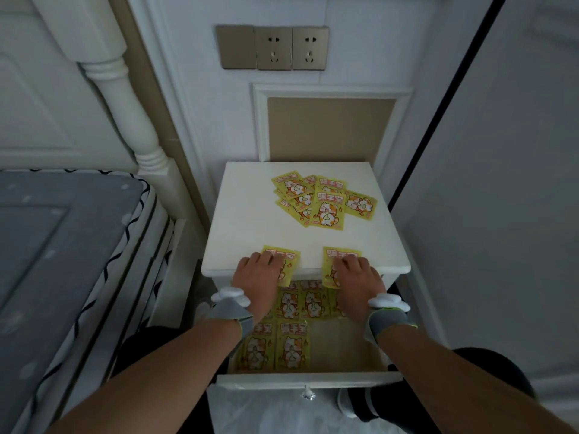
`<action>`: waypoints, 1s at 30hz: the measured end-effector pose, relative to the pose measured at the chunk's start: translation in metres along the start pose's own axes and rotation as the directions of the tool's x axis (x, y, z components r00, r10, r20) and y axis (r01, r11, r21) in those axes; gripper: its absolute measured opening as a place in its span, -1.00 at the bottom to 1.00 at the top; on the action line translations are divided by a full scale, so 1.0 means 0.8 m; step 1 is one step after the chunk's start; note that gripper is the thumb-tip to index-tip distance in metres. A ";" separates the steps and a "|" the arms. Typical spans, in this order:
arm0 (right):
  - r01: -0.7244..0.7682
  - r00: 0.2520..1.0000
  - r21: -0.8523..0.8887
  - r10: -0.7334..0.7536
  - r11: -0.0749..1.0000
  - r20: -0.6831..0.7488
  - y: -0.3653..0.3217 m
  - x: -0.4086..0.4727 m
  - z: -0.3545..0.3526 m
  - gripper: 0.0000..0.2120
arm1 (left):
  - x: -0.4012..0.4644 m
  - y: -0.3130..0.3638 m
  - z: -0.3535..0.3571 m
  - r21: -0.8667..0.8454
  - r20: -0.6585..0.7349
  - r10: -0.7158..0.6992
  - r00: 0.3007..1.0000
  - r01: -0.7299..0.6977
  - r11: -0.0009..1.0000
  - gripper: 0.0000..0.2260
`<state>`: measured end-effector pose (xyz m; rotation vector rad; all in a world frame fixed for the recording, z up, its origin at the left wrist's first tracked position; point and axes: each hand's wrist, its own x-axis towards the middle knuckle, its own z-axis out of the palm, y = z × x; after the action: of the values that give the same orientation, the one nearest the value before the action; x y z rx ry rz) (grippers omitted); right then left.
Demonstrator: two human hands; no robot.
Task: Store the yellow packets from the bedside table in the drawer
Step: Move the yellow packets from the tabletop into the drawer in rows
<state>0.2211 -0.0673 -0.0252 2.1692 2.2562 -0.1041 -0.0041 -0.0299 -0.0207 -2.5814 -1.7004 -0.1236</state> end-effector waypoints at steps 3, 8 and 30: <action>0.029 1.000 0.011 -0.029 1.000 0.002 -0.003 -0.013 -0.001 -0.56 | -0.020 0.013 0.002 -0.068 0.005 0.089 0.996 -0.089 0.994 -0.54; 0.032 0.991 0.133 -0.048 0.991 0.124 0.001 -0.036 0.012 -0.57 | -0.060 0.020 0.022 -0.144 0.090 0.135 0.987 -0.121 0.982 -0.52; -0.020 0.820 -0.105 0.076 0.994 0.568 0.036 -0.030 0.128 -0.67 | -0.044 0.101 0.153 -0.161 0.617 0.143 0.774 -0.054 0.986 -0.45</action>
<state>0.2470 -0.0957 -0.1274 1.8149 1.8181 -0.5568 0.0612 -0.0838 -0.1458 -3.0255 -1.7469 0.7461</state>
